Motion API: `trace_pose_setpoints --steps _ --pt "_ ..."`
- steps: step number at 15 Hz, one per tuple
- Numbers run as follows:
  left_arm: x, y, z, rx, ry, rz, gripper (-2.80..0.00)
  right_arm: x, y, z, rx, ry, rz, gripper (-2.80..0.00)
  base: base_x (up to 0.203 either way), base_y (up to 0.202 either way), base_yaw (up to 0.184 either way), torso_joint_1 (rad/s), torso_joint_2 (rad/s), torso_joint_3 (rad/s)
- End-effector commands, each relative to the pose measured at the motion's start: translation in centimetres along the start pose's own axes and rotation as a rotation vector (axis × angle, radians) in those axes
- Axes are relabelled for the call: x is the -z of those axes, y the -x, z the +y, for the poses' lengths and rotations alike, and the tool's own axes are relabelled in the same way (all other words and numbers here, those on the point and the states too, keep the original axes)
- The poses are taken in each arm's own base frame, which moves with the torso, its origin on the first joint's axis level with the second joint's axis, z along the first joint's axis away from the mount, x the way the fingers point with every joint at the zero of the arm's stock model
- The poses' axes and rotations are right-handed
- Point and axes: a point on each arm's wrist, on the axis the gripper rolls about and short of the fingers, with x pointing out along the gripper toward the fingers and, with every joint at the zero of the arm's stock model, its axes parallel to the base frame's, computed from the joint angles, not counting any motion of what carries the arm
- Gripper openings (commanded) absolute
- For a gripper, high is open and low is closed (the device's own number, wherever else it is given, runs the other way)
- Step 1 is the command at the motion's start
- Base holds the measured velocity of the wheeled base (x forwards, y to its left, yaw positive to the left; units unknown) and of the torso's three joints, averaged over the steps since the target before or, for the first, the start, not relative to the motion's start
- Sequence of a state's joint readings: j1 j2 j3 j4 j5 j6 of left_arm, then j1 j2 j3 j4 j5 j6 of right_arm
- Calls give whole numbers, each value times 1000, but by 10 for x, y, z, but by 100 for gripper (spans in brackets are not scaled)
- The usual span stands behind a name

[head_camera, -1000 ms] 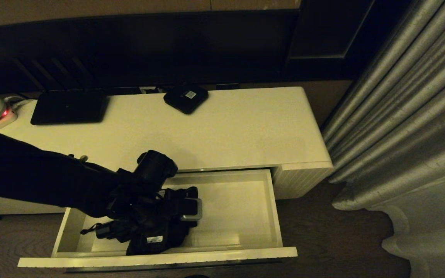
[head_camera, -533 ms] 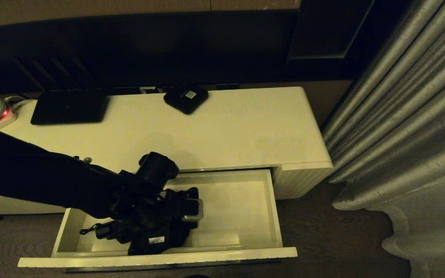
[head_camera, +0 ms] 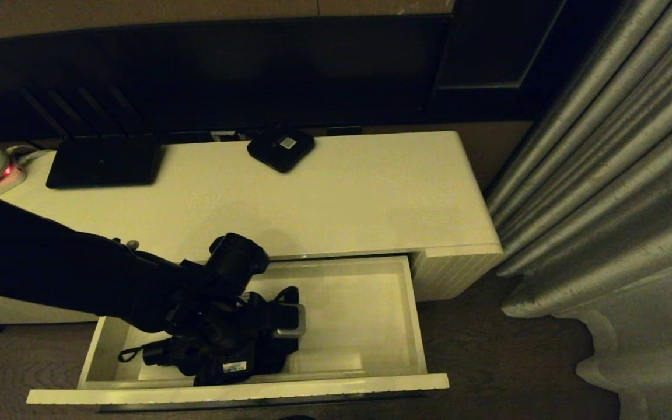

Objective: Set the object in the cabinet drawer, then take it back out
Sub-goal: Take the umbrella out of the drawer and put it on the table

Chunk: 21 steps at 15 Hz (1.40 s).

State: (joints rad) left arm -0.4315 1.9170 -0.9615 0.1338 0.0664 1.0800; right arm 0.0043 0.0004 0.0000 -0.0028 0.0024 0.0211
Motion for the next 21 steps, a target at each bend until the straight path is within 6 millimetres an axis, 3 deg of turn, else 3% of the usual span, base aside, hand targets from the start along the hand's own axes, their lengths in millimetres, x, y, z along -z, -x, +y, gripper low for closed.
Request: trace_pose_setpoints --steps 1,8,16,21 --pt "0 1 0 -2 -6 0 -280 0 0 0 -1 0 1 -280 0 0 0 0 0 0" --pt "1 17 2 -37 -4 -17 -280 0 0 0 -1 0 1 -280 0 0 0 0 0 0" --pt "7 65 -3 -166 2 -48 -280 0 0 0 -1 0 1 -280 0 0 0 0 0 0" --pt "15 107 -12 -239 6 -79 -280 0 0 0 -1 0 1 -280 0 0 0 0 0 0"
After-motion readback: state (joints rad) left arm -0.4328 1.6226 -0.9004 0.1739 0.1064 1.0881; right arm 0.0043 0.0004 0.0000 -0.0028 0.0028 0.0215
